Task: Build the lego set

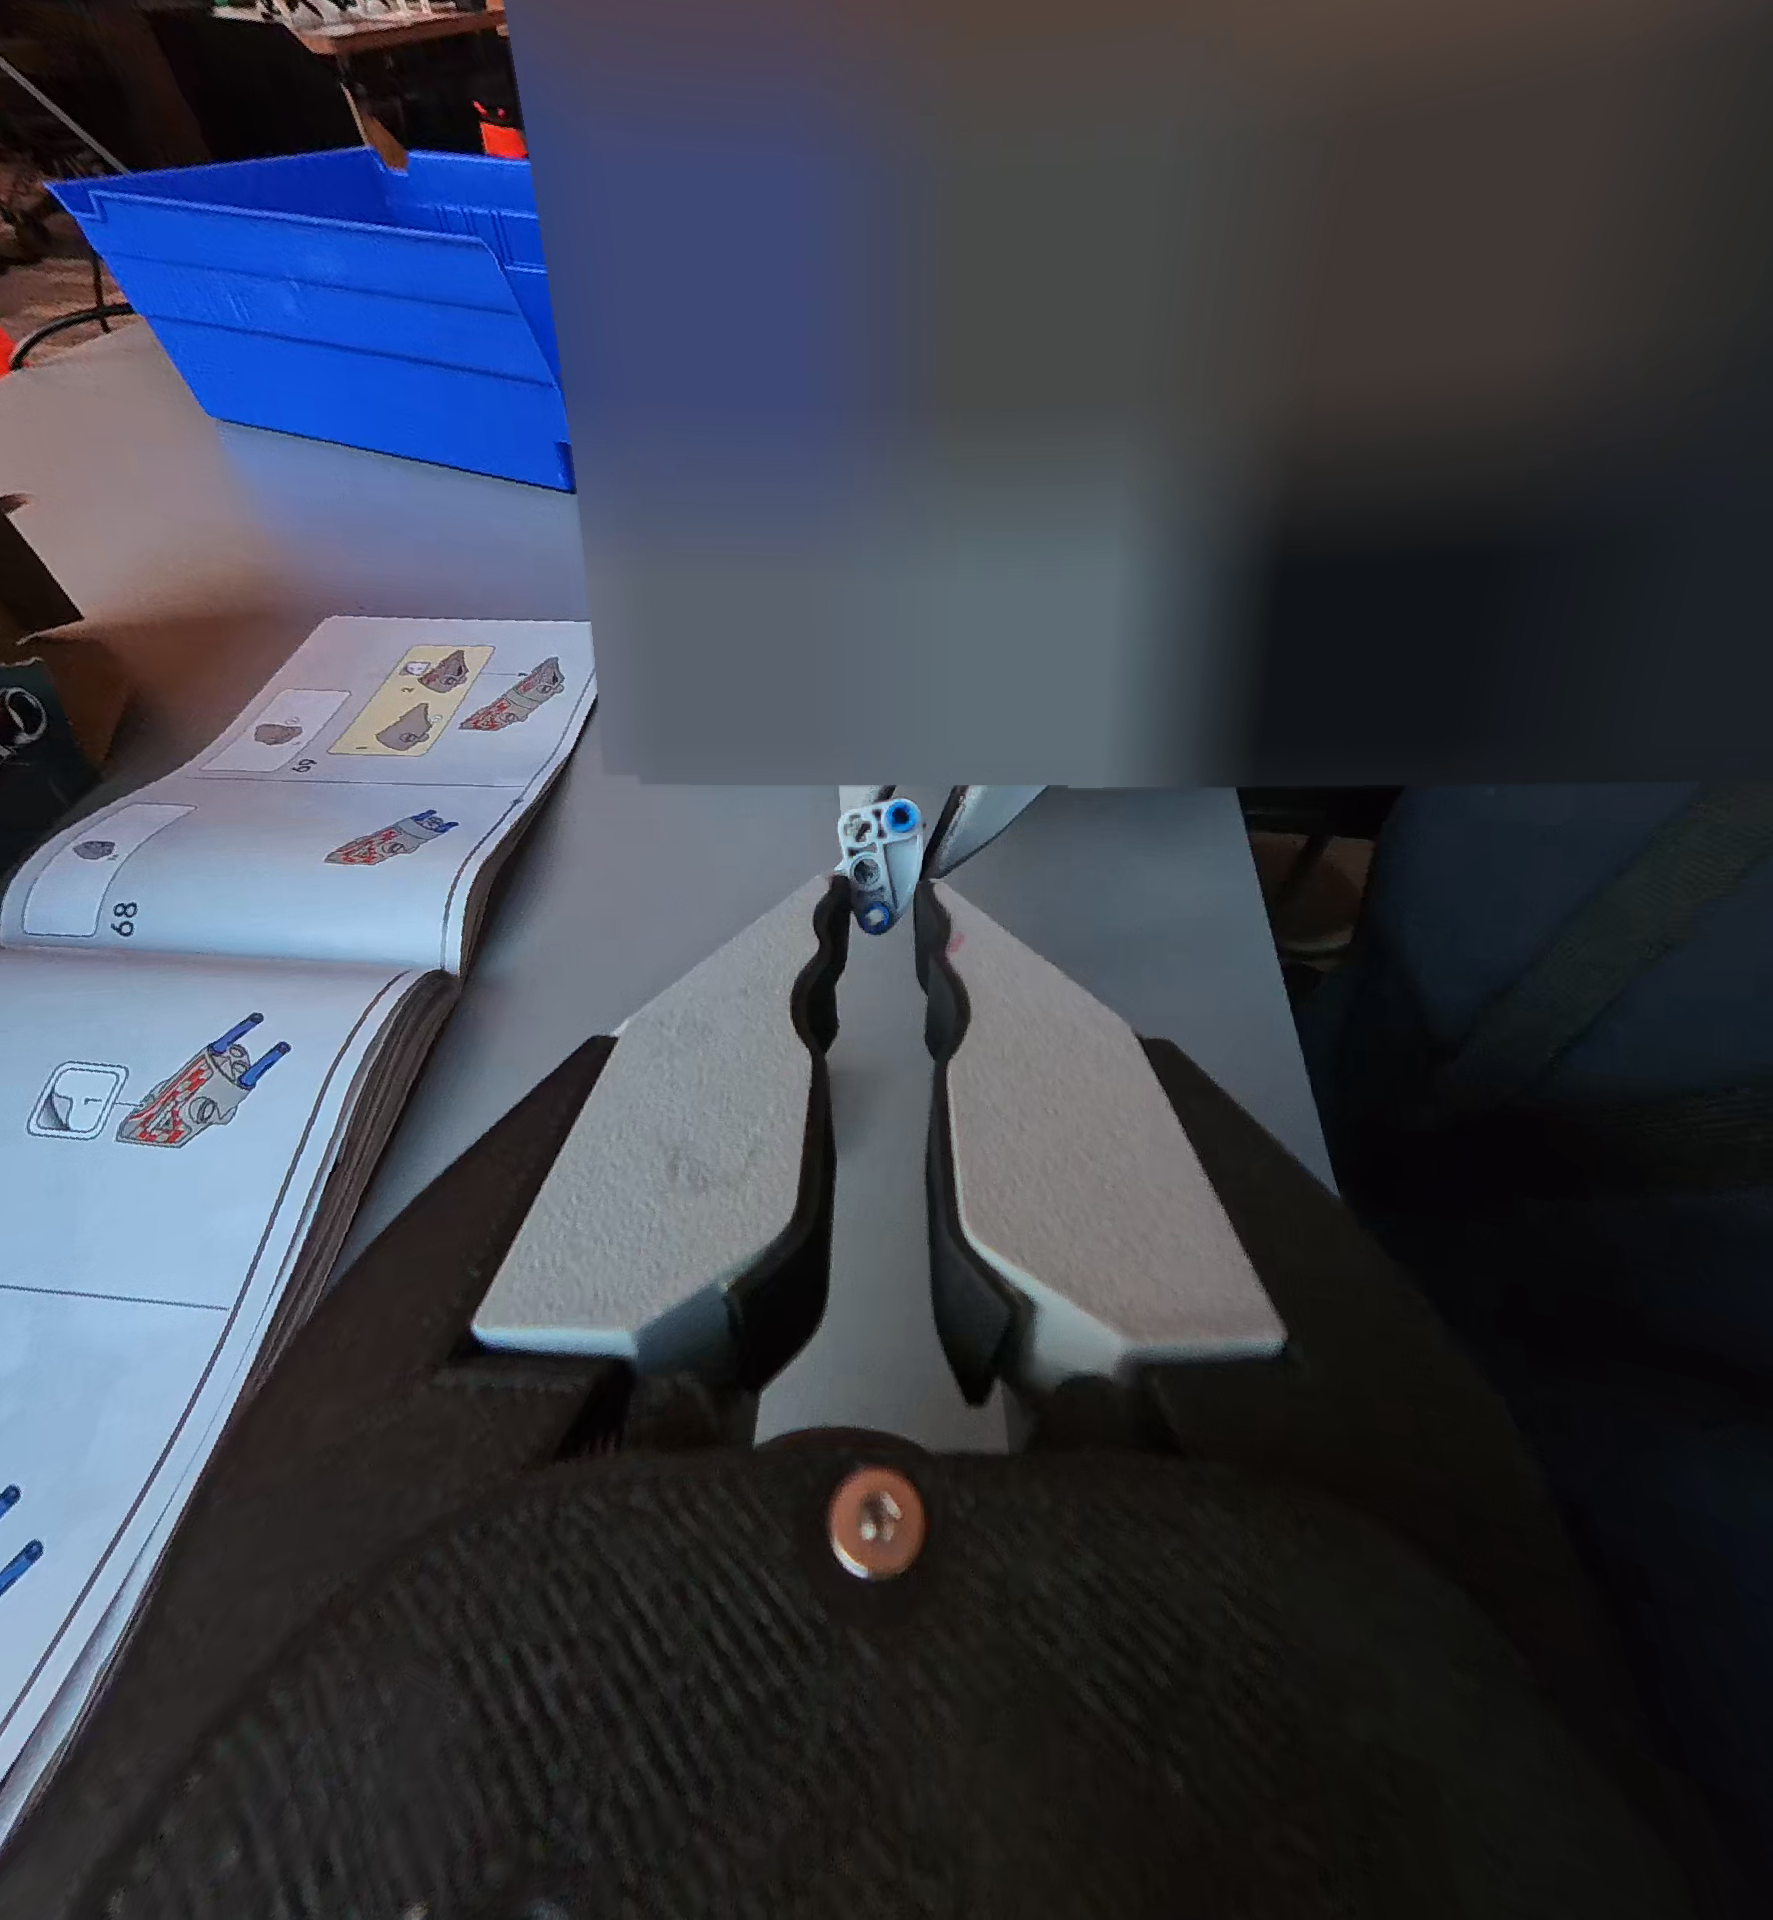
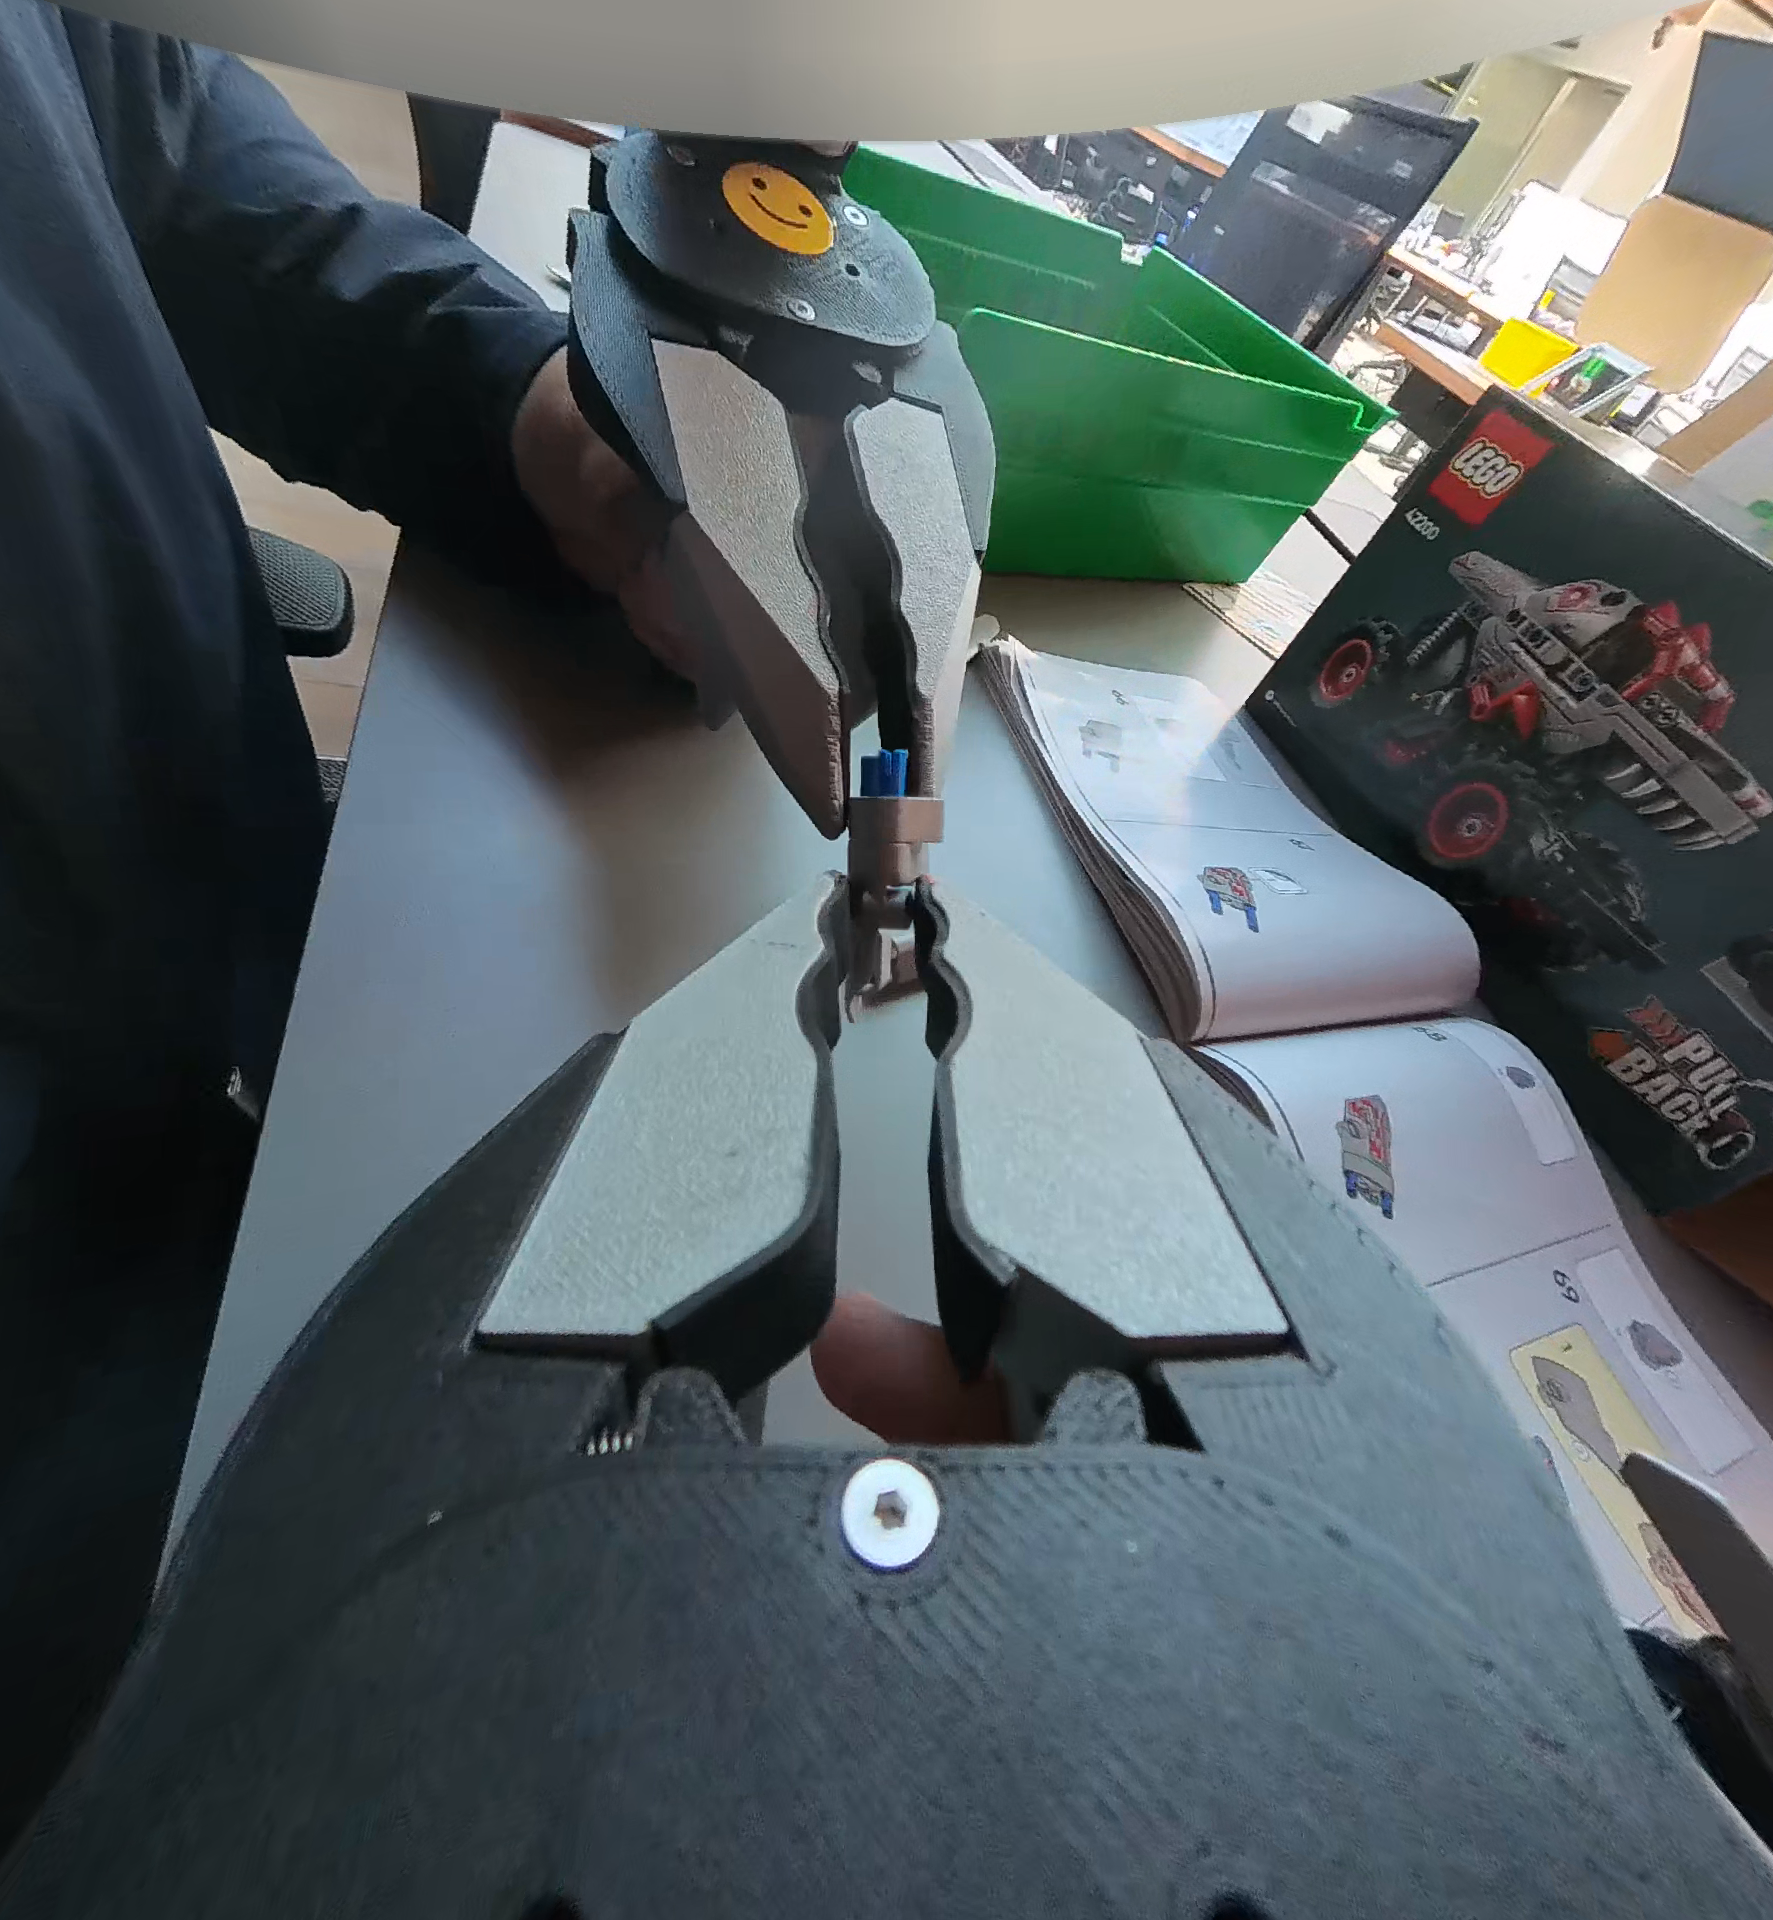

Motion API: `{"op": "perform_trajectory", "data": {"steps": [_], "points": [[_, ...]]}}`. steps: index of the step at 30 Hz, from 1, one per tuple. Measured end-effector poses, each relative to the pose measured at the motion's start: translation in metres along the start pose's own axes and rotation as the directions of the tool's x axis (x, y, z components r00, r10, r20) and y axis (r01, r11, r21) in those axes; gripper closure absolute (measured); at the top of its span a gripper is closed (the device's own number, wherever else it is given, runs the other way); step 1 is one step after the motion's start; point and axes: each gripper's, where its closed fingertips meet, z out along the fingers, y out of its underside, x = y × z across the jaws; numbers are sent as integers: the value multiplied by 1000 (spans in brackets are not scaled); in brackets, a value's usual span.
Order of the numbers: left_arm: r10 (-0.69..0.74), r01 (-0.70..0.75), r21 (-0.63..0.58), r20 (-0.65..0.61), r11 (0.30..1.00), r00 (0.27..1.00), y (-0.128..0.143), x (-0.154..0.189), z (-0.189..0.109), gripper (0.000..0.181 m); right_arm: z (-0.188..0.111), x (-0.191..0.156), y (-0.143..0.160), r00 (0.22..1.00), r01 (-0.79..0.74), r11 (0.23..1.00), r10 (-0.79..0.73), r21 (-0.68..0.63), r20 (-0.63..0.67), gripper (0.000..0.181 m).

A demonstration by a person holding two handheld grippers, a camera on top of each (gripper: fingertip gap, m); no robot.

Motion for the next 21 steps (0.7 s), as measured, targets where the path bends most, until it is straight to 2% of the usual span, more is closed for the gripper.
{"op": "perform_trajectory", "data": {"steps": [10, 21], "points": [[22, -22, -17, -3, 1000, 1000, 2, 4, 2, 172, 3, -4, 1, 999, 36, 999, -36, -12, 7, 170], [53, -53, -15, -18, 998, 998, 2, 11, 1, 163, -7, -4, -19, 996, -75, 988, 67, 135, 62, 171]]}}
